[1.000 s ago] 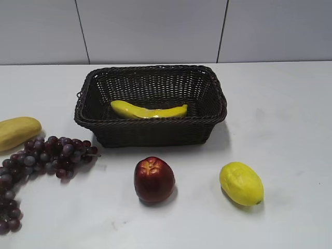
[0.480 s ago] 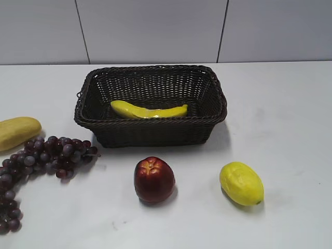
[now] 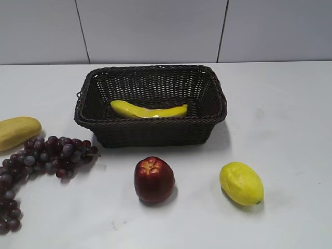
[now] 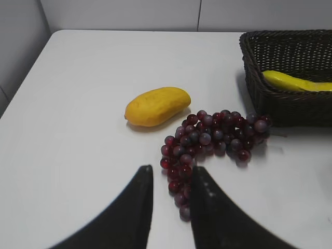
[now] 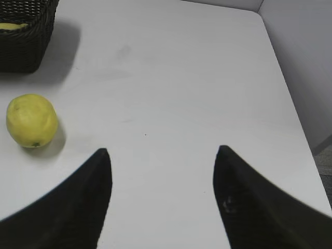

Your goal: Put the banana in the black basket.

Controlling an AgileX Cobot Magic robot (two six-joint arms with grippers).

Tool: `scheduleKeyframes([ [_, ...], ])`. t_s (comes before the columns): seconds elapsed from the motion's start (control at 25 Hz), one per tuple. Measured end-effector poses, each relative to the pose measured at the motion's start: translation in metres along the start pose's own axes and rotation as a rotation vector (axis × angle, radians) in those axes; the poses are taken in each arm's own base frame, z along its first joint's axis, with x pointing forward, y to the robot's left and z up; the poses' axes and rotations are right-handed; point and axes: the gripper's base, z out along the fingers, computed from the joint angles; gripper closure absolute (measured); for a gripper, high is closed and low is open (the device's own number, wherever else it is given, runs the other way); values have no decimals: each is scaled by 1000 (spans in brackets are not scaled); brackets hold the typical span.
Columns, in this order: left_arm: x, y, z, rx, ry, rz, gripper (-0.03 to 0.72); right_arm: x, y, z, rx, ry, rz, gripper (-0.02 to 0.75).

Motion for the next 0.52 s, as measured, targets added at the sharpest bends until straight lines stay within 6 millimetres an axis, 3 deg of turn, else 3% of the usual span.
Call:
scheduleKeyframes([
  [0.52, 0, 0, 0, 0, 0, 0, 451, 0, 0, 0, 0, 0, -1, 260],
])
